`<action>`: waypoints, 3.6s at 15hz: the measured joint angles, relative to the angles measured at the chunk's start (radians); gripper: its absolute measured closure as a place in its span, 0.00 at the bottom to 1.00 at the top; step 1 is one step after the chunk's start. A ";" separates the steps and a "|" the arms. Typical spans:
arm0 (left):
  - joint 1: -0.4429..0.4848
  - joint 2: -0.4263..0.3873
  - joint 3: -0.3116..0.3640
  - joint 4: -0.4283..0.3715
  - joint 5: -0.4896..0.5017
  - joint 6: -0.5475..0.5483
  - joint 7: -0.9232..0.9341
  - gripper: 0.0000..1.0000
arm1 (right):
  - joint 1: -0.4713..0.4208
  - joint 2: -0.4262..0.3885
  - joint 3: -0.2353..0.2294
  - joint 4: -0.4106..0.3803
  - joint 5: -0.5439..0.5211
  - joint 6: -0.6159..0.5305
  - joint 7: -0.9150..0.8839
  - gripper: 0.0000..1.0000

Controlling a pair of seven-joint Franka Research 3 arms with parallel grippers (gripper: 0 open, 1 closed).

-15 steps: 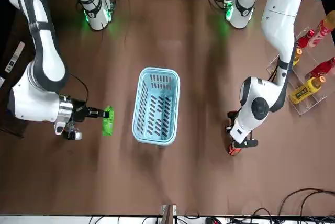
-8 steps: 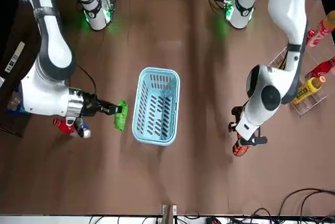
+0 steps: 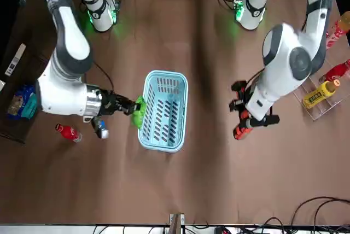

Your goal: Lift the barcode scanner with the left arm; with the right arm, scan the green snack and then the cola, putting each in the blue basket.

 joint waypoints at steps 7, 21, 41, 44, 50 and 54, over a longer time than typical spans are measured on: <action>-0.006 -0.013 -0.036 0.084 -0.387 -0.129 -0.072 0.94 | 0.102 0.000 0.001 0.026 0.001 0.016 -0.043 0.93; -0.030 0.092 -0.201 0.176 -0.624 -0.122 -0.019 0.94 | 0.204 0.001 -0.001 0.055 0.001 0.020 -0.182 0.93; -0.015 0.124 -0.082 0.176 -0.006 -0.121 -0.069 0.94 | 0.242 0.224 -0.027 0.051 -0.178 0.314 -0.199 0.91; -0.009 0.176 -0.047 0.176 0.109 -0.114 -0.069 0.94 | 0.252 0.242 -0.028 0.051 -0.187 0.378 -0.199 0.86; 0.009 0.326 -0.035 0.164 0.351 0.106 -0.055 0.94 | 0.237 0.241 -0.034 0.090 -0.187 0.400 -0.197 0.46; 0.063 0.426 -0.032 0.136 0.458 0.260 0.012 0.94 | 0.183 0.221 -0.037 0.110 -0.187 0.362 -0.197 0.28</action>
